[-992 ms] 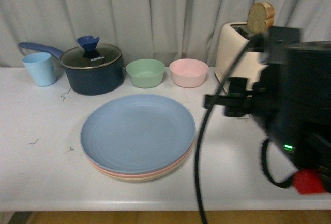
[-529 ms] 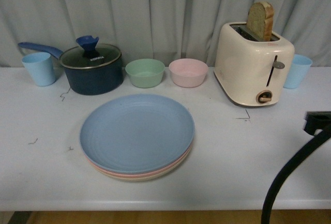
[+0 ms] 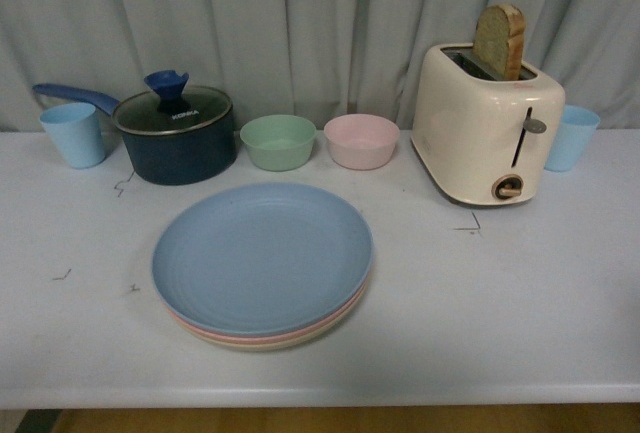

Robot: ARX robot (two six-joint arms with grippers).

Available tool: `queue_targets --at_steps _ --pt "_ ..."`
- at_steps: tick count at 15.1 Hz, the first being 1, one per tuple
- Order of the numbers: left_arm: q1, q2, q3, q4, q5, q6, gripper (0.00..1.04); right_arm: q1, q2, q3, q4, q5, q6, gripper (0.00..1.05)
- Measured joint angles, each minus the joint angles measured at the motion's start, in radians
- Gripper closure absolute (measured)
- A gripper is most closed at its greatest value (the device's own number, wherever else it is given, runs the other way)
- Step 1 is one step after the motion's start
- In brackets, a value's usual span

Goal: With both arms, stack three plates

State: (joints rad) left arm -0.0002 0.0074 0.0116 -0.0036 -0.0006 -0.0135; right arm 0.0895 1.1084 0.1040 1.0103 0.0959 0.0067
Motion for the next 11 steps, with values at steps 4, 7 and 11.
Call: queue_targets --at_steps 4,7,11 --pt "0.0 0.0 0.0 0.0 0.0 0.0 0.07 -0.096 -0.223 -0.064 -0.172 -0.087 0.0 1.03" --pt "0.0 0.0 0.0 0.0 0.0 0.0 0.07 -0.093 -0.375 -0.088 -0.307 -0.093 0.0 1.03" --pt "0.0 0.0 0.0 0.0 0.0 0.0 0.07 -0.093 -0.565 -0.092 -0.476 -0.093 0.0 1.03"
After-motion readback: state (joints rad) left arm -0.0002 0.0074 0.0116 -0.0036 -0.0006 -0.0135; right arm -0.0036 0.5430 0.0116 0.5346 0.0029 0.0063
